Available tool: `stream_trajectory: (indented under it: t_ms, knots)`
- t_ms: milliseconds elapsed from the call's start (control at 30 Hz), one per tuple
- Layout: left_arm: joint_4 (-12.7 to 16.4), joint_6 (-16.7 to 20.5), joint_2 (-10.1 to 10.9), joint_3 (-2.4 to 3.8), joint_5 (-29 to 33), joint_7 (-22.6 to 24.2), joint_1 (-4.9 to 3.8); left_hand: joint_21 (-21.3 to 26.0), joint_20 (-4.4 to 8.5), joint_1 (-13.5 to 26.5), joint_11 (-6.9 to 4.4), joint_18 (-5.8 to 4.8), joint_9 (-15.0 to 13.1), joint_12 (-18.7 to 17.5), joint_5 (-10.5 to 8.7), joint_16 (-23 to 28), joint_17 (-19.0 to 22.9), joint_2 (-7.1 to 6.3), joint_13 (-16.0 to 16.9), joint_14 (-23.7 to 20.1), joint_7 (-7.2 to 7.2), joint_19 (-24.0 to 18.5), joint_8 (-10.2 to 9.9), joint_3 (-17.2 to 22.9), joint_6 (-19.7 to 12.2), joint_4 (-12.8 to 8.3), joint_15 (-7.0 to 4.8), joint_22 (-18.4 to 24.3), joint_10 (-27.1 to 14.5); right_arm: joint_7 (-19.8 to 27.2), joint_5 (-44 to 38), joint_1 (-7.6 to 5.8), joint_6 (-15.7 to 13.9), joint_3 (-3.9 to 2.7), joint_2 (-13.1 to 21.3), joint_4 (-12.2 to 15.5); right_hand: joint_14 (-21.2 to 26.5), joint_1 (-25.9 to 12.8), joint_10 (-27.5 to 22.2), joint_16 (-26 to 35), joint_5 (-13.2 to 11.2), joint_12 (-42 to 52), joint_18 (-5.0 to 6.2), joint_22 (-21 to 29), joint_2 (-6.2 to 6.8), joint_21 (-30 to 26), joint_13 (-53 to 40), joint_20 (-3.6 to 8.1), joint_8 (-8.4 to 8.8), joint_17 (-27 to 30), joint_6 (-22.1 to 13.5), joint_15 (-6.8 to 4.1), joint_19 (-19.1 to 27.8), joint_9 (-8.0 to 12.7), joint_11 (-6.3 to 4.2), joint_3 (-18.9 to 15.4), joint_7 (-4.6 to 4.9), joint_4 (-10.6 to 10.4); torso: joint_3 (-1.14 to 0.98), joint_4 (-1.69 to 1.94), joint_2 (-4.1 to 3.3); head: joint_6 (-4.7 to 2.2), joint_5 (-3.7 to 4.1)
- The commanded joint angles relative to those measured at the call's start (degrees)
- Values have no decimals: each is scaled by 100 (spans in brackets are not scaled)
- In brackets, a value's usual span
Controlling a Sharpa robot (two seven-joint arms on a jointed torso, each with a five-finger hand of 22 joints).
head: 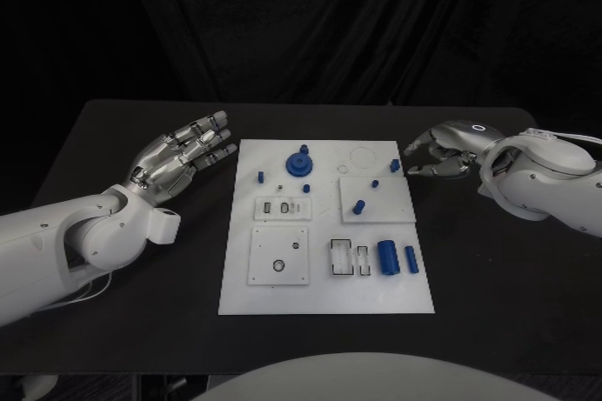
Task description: Assemble the parts on the task board
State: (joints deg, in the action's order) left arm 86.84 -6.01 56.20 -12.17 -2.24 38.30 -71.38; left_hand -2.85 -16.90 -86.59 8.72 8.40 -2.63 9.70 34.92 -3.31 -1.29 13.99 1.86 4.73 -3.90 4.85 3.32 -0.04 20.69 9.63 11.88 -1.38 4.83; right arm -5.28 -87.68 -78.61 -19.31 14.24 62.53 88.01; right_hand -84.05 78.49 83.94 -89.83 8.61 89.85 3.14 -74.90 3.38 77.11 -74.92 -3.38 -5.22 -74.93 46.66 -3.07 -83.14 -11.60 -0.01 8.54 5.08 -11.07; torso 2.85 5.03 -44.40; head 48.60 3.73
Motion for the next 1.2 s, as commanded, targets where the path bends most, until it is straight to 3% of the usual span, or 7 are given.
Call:
stream_trajectory:
  t_ms: [33,233,333,500,633,1033,1200]
  knots:
    - [26,-77,2,6,-1,49,11,-2,4,64,-27,-86,1,-14,0,-12,-6,14,-4,0,-13,17,-29,25,2,6,19,0,-16,-27,1,65,-83,1,-41,-62,-595,65,606,-17,40,15,2,-1090,-3,-93,-1508,2,-13,-1507,11,1,20,13,17,6,19,15,-7,-18,-8,5,-22]
    - [33,-86,13,6,-1,40,12,-2,4,64,-27,-86,1,-14,0,-12,-6,14,-4,0,-13,17,-29,25,2,6,19,0,-16,-10,1,139,-95,0,-148,-173,-595,111,606,-17,195,15,12,-1076,-21,-146,-1508,-8,-10,-1507,12,13,44,27,35,9,40,12,-11,-4,-8,27,-26]
    - [36,-86,19,6,-1,39,12,-2,4,64,-27,-86,1,-14,0,-12,-6,14,-4,0,-13,17,-29,25,2,6,19,0,-16,3,1,160,-102,0,-194,-215,-595,117,606,-17,255,15,14,-1072,-29,-160,-1508,-12,-5,-1507,6,18,49,33,40,8,48,4,-11,-17,-7,28,-30]
    - [35,-88,27,6,-1,30,13,0,5,68,-31,-88,1,-11,2,-9,-5,16,-3,-3,-11,13,-28,34,4,5,21,1,-16,18,1,179,-93,0,-271,-277,-590,128,606,-6,336,15,21,-1062,-43,-197,-1508,-17,3,-1498,-6,24,66,42,48,13,58,-3,-4,-21,-2,-14,-11]
    - [35,-95,26,6,-1,23,14,0,5,68,-31,-88,1,-11,2,-9,-5,16,-3,-3,-11,13,-28,34,4,5,21,1,-16,2,1,185,-92,-1,-320,-321,-588,133,606,-2,350,15,23,-1060,-44,-204,-1508,-18,3,-1495,-7,25,69,44,49,15,59,-2,-7,-16,-1,-35,38]
    - [16,-108,18,6,-1,7,17,3,5,72,-32,-90,1,-13,2,-7,-4,17,-3,-8,-13,10,-27,41,1,4,21,2,-19,-41,1,188,-68,-2,-404,-403,-572,97,606,32,351,15,30,-1051,-32,-238,-1508,-22,8,-1467,-15,30,85,50,56,-9,67,-30,-8,-12,5,-69,44]
    - [13,-108,24,6,-1,3,19,3,5,72,-32,-90,1,-13,2,-7,-4,17,-3,-8,-13,10,-27,41,1,4,21,2,-19,-67,1,188,-36,-3,-448,-444,-566,84,606,47,308,15,33,-1046,-18,-257,-1508,-26,20,-1455,-35,33,92,58,58,-27,67,-41,-5,-22,9,-49,42]
